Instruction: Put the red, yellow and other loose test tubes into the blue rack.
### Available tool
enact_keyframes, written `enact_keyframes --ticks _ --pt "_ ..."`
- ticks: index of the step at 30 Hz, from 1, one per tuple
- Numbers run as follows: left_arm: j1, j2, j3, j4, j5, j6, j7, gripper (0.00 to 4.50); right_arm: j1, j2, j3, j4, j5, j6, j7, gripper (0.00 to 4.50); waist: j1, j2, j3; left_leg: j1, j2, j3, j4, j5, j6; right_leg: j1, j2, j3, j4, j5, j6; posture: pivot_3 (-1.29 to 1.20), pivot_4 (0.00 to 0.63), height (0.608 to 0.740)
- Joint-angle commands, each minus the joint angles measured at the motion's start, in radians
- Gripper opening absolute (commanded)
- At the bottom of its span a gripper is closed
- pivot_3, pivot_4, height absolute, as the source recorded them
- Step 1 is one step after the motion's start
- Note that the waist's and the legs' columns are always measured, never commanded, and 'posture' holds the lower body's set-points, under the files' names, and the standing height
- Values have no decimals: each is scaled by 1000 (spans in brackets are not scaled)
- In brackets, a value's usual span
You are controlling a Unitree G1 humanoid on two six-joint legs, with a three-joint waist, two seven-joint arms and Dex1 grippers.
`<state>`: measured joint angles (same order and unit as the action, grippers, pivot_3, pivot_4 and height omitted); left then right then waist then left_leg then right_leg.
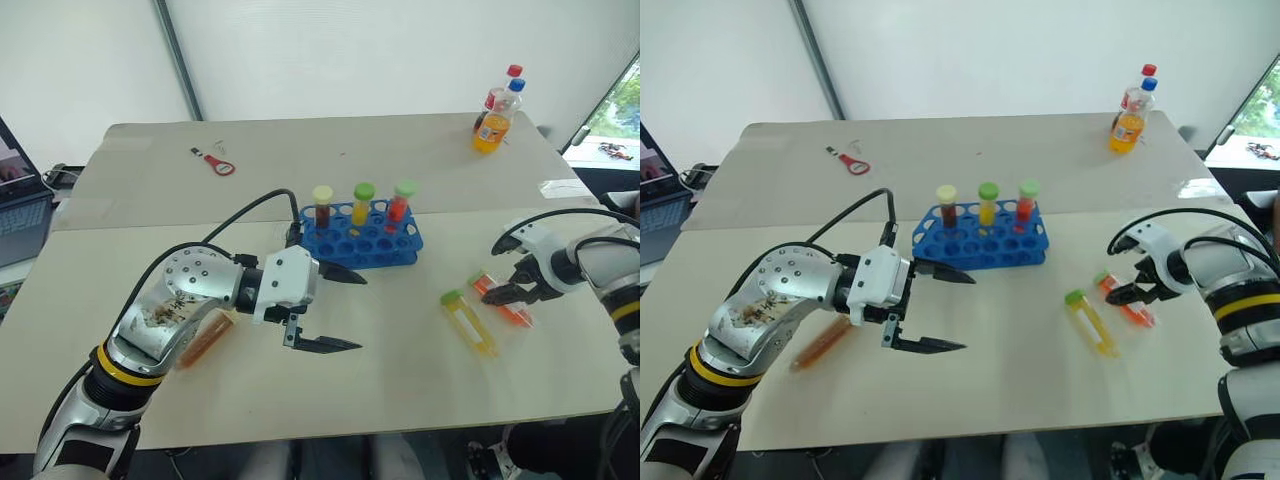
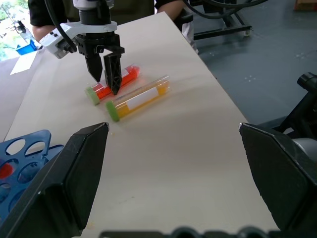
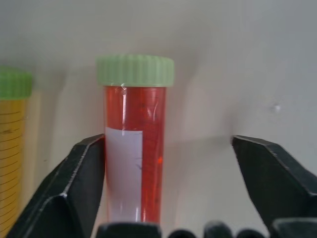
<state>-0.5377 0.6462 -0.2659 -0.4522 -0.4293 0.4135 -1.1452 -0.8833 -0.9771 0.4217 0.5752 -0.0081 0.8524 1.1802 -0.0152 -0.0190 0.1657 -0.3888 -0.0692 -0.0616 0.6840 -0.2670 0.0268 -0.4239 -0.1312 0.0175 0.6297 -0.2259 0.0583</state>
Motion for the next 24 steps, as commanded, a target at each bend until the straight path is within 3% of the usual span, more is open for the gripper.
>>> enact_keyframes --ticks 1,7,11,15,18,20,24 --pt "4 -17 -4 -24 8 -13 21 4500 -41 16 -10 57 -36 -39 15 2991 0 0 0 0 0 0 0 0 0 0 0 0 0 0 0 0 150 740" --pt "27 -17 -3 -28 13 -19 24 4500 -74 37 -15 114 -51 -8 69 1052 0 0 0 0 0 0 0 0 0 0 0 0 0 0 0 0 150 740" --pt "41 -10 23 -10 6 -12 27 4500 -97 27 -86 64 -18 28 70 1035 0 0 0 0 0 0 0 0 0 0 0 0 0 0 0 0 150 740" --pt "52 -19 74 4 -20 37 78 4500 18 27 -302 -232 95 -7 -11 1035 0 0 0 0 0 0 0 0 0 -2 0 0 1 0 0 0 150 740" --pt "70 -36 118 13 -28 80 150 4500 161 162 -565 -526 195 34 -195 1035 3 0 0 0 1 -3 0 0 1 -2 1 -1 2 0 0 0 150 740" --pt "74 -65 141 47 1 78 220 4500 260 295 -676 -694 239 -51 -314 1034 5 0 0 0 1 -4 0 0 0 -1 1 -1 3 0 0 0 150 740" --pt "64 -100 151 123 12 81 262 4500 337 538 -724 -840 248 -193 -547 1034 5 0 0 -1 0 -5 1 0 -1 -2 1 0 3 1 0 0 150 740"
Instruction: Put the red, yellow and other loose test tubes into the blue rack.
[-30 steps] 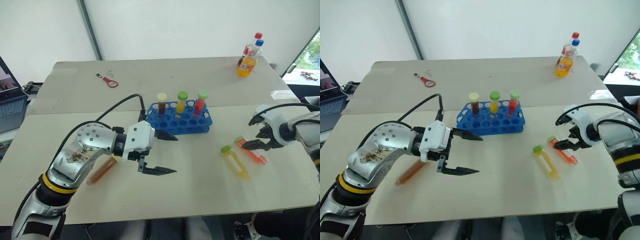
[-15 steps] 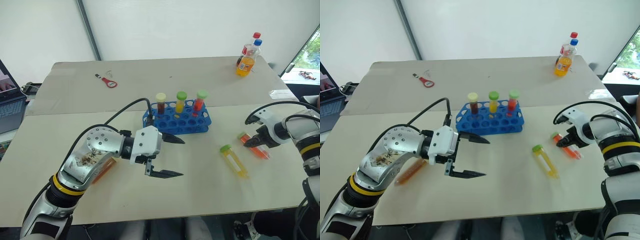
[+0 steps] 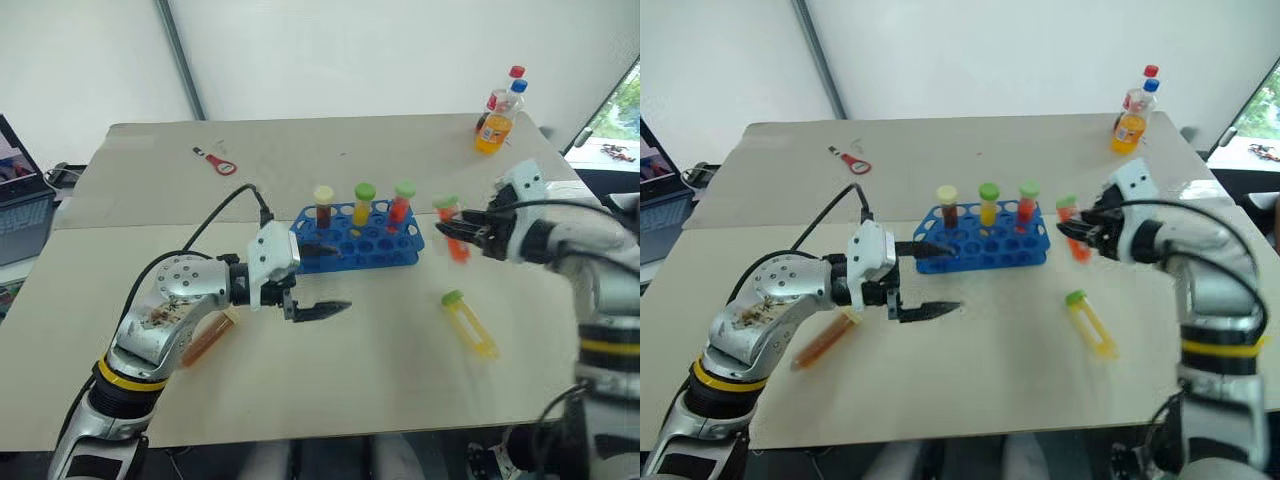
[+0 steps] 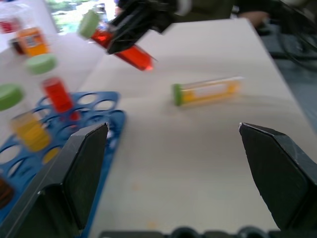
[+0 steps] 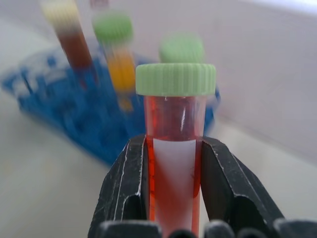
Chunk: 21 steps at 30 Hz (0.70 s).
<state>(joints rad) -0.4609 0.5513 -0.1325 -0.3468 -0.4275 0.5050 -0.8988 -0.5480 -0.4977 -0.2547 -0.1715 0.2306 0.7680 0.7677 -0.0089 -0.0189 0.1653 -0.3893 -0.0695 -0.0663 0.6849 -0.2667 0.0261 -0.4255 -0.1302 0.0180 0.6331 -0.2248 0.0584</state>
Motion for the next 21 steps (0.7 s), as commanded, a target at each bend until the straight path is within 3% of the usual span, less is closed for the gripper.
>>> enact_keyframes --ticks 1,10,21 --pt "-15 -3 7 20 14 -17 8 4500 16 100 -30 -94 -13 -173 -178 1034 -2 0 0 0 0 0 0 0 0 0 0 1 0 1 0 0 150 740" --pt "-45 -7 -28 28 32 -19 -18 4500 46 215 101 92 -116 -514 -327 1034 -8 0 0 1 -1 1 0 3 -5 0 0 1 0 2 0 0 150 740" --pt "-38 -12 -10 -18 -29 45 -17 4500 47 242 165 229 -159 -673 -399 1034 -12 0 0 1 -1 1 -1 3 -5 0 0 1 0 2 0 0 150 740"
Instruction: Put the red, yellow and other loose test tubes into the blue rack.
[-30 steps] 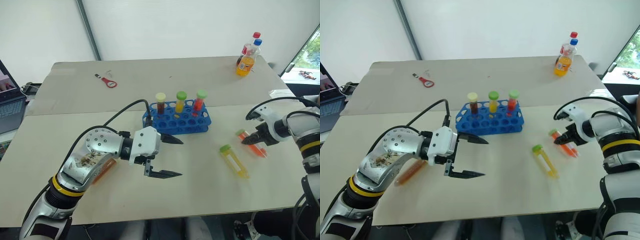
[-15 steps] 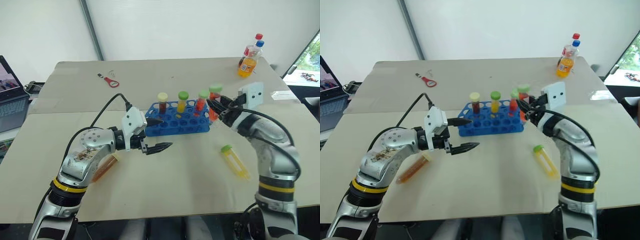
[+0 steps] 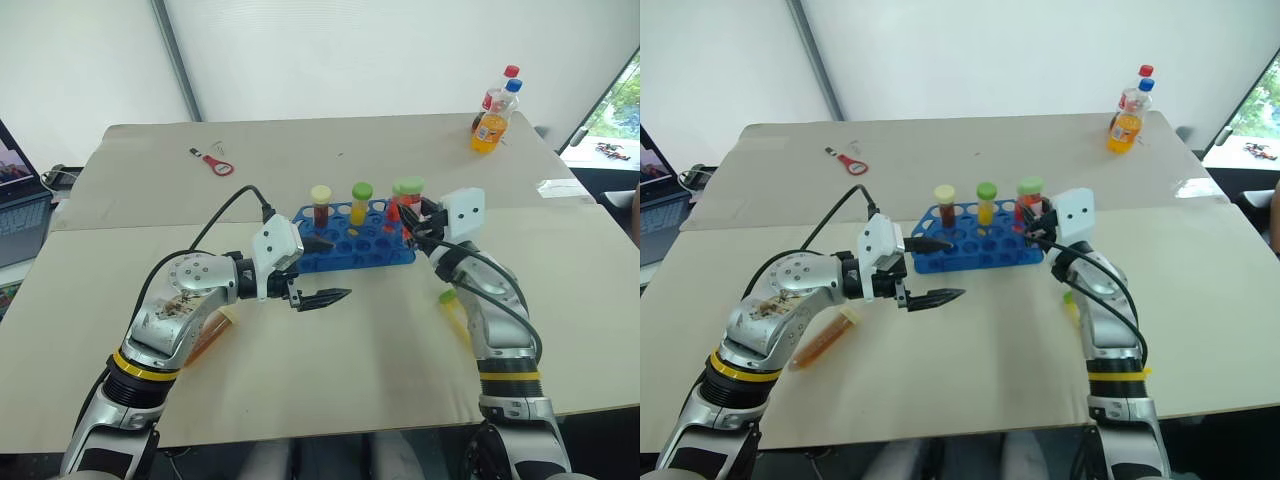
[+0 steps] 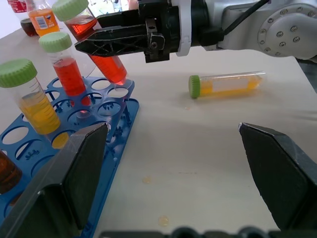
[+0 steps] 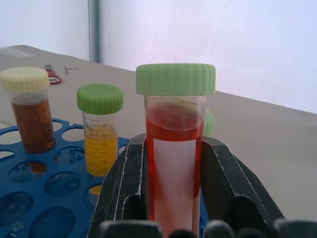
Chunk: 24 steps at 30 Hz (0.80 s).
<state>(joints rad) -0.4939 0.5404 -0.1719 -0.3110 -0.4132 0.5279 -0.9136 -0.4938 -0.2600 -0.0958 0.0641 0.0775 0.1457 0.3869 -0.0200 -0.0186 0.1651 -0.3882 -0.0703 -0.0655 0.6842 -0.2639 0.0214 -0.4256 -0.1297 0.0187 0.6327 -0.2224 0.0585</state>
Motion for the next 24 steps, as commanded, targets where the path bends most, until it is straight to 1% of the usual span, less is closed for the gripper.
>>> enact_keyframes --ticks 1,7,13,20,21,24 --pt "-4 2 31 -57 -46 26 -1 4500 -6 5 13 -4 -7 -58 -19 1034 -1 0 0 0 0 0 0 0 0 0 0 0 0 0 0 0 150 740" --pt "4 15 36 -41 -28 17 15 4500 -9 38 30 58 -14 -115 -49 1034 -2 0 0 1 0 0 0 0 0 1 0 0 0 0 0 0 150 740" --pt "6 17 41 -41 -27 23 25 4500 7 54 48 55 -12 -139 -60 1034 -3 0 0 1 0 0 0 0 1 1 0 0 0 0 0 0 150 740" --pt "-5 5 37 -44 -29 36 51 4500 29 100 2 57 36 -159 -108 1034 -11 0 0 2 0 0 -2 0 0 1 0 1 0 0 0 0 150 740" --pt "-6 4 36 -44 -29 37 53 4500 33 101 -3 56 47 -160 -102 2051 -13 0 0 2 0 0 -2 0 1 1 0 1 0 0 0 0 150 740" --pt "-12 -1 35 -41 -27 41 59 4500 43 91 -9 46 62 -158 -92 3003 -15 0 0 2 0 0 -2 0 1 1 0 1 0 0 0 0 150 740"
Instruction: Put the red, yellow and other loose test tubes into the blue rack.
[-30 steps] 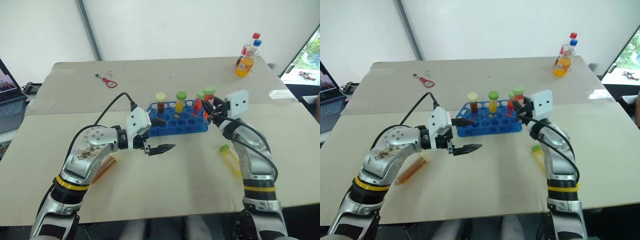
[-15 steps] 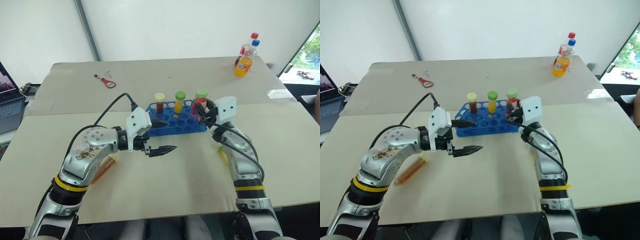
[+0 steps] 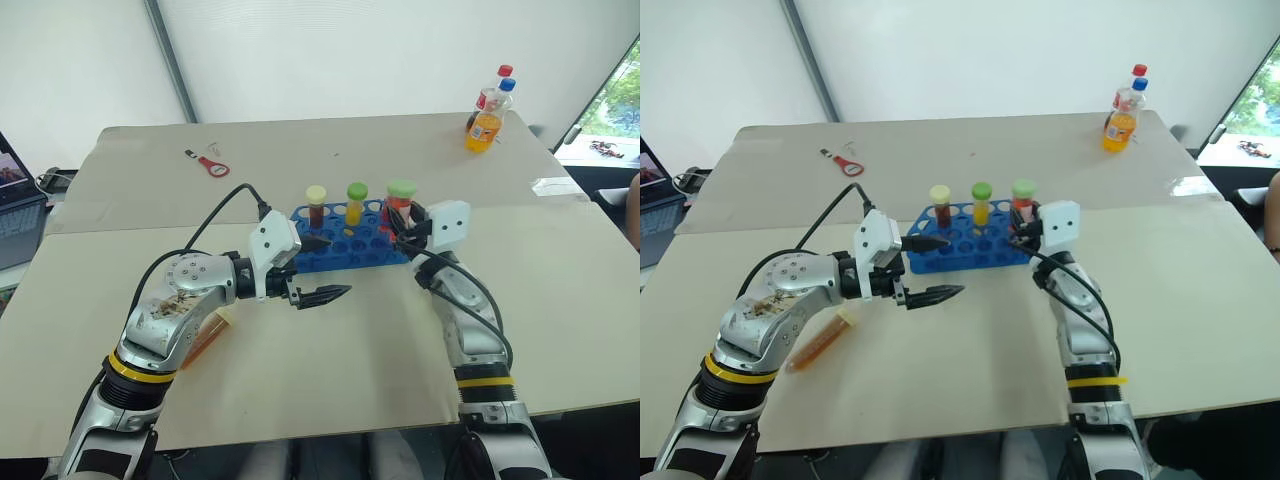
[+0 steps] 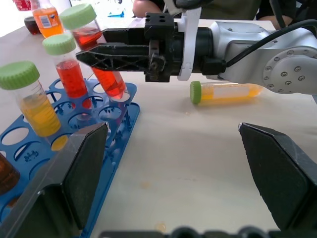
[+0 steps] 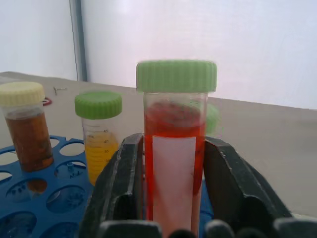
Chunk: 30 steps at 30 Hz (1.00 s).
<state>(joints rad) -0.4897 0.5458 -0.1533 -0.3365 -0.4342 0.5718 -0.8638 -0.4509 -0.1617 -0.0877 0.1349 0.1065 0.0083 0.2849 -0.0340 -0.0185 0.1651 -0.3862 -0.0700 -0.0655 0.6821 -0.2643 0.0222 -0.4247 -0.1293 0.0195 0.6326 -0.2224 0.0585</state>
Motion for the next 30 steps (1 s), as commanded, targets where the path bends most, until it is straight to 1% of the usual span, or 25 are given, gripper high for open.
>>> enact_keyframes --ticks 1,4,6,10,14,15,18,21,23,25,30 --pt "-18 -8 16 -14 -5 -3 11 4500 2 -12 -19 -28 35 -19 12 3436 -2 0 0 0 0 0 0 0 0 0 0 0 0 0 0 0 150 740" --pt "-20 -14 14 -15 -5 -1 18 4500 19 -37 -25 -62 34 8 9 4447 -3 0 0 0 0 0 0 0 0 0 0 0 0 0 0 0 150 740" --pt "-20 -17 13 -16 -6 0 21 4500 31 -52 -29 -96 46 30 13 4481 -2 0 0 0 0 0 -1 0 1 0 0 0 0 0 0 0 150 740" --pt "-9 -12 15 -30 -11 6 21 4500 154 -168 -60 -361 117 249 64 4481 6 0 0 -1 0 0 -1 -2 3 -1 0 0 0 0 0 0 150 740" --pt "9 26 -3 -41 -3 -12 -27 4500 272 -336 -119 -621 254 545 133 4481 18 0 0 -1 0 0 -1 -3 5 0 0 0 -1 0 0 0 150 740" --pt "12 41 -14 -44 5 -27 -48 4500 289 -384 -140 -679 302 642 144 4481 17 0 0 -1 0 1 -1 -3 5 0 0 0 -2 0 0 0 150 740" --pt "20 85 -53 -58 32 -82 -123 4500 295 -517 -218 -797 481 1016 148 4481 18 0 0 1 1 1 -1 -3 5 2 1 1 -2 0 0 0 150 740" --pt "26 124 -92 -61 64 -150 -195 4500 293 -657 -226 -831 518 1214 155 4481 22 0 0 2 2 1 0 -3 6 4 1 0 -3 0 0 0 150 740" --pt "28 141 -113 -64 79 -183 -234 4500 302 -743 -218 -821 522 1309 165 4481 23 0 0 1 1 2 0 -3 6 4 1 1 -3 0 0 0 150 740" --pt "26 139 -122 -66 76 -197 -256 4500 290 -797 -199 -766 506 1367 162 4481 24 -1 0 1 1 3 0 -3 6 4 1 1 -3 0 0 0 150 740" --pt "16 112 -127 -65 63 -197 -279 4500 236 -897 -38 -609 475 1315 256 4481 23 -1 0 0 2 5 1 -4 7 4 0 1 -4 0 0 0 150 740"
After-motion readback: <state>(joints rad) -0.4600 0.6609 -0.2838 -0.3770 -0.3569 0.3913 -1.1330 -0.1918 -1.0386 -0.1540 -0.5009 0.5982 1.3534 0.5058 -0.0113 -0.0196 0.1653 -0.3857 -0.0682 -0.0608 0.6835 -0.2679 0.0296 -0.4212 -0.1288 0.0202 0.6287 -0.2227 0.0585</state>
